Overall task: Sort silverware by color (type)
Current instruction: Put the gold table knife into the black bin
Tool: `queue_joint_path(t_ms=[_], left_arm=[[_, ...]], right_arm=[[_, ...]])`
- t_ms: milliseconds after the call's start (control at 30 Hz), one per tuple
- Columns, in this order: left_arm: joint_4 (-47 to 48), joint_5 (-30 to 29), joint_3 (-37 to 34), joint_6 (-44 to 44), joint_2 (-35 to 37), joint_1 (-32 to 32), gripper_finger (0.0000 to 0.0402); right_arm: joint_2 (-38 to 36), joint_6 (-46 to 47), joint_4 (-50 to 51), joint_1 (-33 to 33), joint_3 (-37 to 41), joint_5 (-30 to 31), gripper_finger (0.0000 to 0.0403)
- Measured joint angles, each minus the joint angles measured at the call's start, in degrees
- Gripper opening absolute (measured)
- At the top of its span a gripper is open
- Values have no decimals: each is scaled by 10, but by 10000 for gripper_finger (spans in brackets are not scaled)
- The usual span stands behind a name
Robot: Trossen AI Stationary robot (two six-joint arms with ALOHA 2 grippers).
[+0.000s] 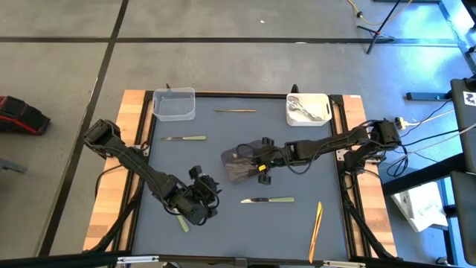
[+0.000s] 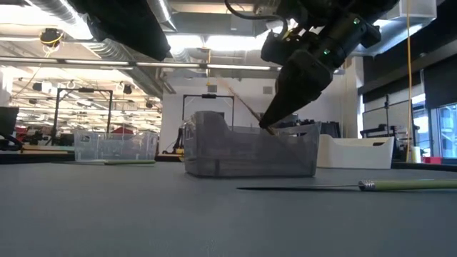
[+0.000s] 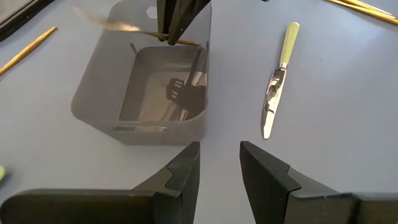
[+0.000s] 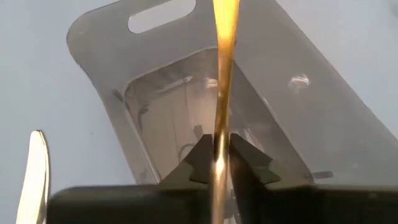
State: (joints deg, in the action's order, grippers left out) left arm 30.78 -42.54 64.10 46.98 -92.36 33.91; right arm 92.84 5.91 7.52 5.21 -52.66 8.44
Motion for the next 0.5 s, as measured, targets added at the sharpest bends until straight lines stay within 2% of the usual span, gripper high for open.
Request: queue_joint_path(t_ms=[200,267,433,500], left_arm=[[0,0,0,0,0,0,109],[-1,0,0,0,0,0,109],[-23,1,0,3,0,0,109],[-31,1,0,-8,0,3,109]], right_arm=[[-9,0,13,0,-1,-5,130],[-20,-1,57,0,-17,-5,146],[-75,8,214,24,-72,-11,158],[-104,24,278,47,-84,-31,156]])
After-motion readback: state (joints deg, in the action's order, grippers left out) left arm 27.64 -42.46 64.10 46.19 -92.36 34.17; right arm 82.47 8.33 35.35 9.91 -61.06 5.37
